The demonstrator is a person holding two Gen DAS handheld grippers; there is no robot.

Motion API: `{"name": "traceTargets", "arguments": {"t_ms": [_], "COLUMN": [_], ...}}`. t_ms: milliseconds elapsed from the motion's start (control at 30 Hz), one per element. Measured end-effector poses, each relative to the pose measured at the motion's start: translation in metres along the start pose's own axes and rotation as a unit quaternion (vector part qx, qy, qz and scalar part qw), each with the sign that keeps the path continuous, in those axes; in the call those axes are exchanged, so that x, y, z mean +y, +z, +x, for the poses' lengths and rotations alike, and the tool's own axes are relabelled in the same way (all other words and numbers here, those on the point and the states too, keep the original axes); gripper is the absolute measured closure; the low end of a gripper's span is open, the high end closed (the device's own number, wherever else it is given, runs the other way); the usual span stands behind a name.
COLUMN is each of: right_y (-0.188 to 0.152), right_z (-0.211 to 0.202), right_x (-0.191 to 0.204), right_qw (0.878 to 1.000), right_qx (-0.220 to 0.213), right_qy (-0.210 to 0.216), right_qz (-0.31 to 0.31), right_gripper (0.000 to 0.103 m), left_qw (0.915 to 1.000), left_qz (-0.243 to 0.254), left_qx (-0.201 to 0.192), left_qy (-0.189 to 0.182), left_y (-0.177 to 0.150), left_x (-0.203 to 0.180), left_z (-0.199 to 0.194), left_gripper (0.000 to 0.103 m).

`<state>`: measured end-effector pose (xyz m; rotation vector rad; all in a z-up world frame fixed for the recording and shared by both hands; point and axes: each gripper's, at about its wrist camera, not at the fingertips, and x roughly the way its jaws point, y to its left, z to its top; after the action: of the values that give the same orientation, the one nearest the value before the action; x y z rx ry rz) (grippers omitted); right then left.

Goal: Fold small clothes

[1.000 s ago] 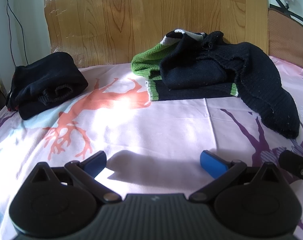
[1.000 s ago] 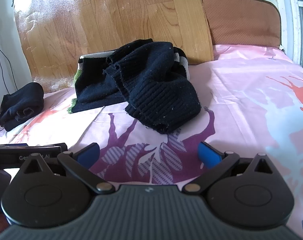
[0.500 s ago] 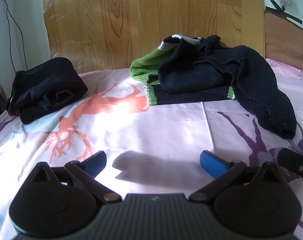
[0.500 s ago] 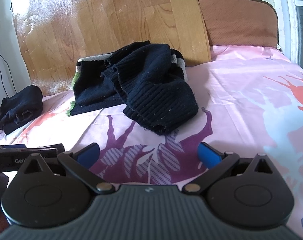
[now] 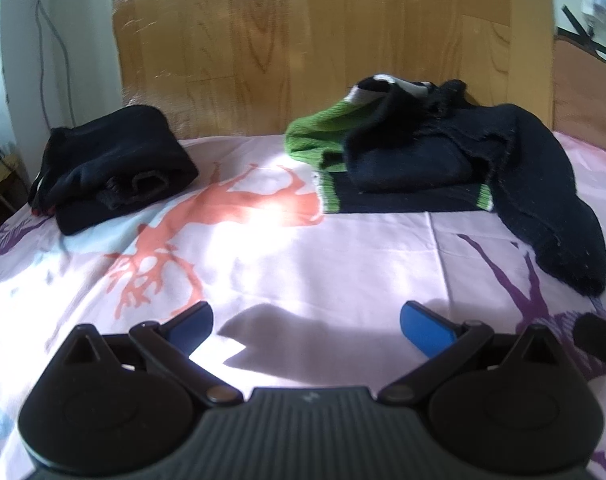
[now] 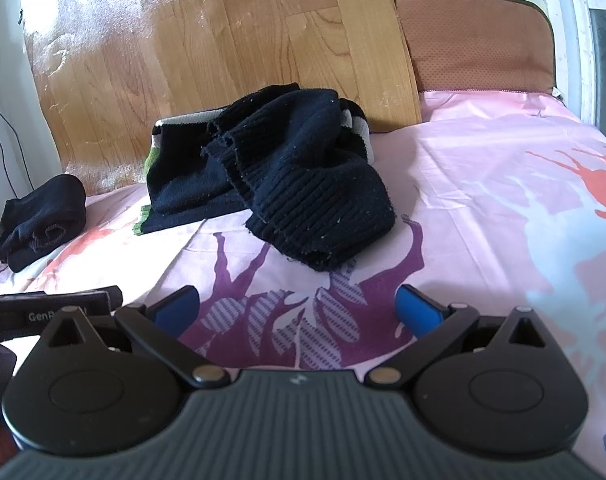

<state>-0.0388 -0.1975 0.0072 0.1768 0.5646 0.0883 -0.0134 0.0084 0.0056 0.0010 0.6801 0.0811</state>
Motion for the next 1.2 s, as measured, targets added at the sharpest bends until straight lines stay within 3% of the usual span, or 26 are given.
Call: {"name": "traceTargets", "arguments": {"t_ms": [1200], "right_y": [0.0001], "right_z": [-0.0020], "right_x": [-0.0025], "right_qw": [1.000], "right_qx": [-0.005], "right_qy": [0.005], "right_qz": [0.010], "right_gripper": [0.000], "left_qw": [0.9999], "left_qz": [0.006], "left_qx": [-0.009], "left_qy": [-0.005], "left_y": [-0.0006], "left_x": [-0.0022], "left_z": [-0.0036], "left_gripper": [0.000]}}
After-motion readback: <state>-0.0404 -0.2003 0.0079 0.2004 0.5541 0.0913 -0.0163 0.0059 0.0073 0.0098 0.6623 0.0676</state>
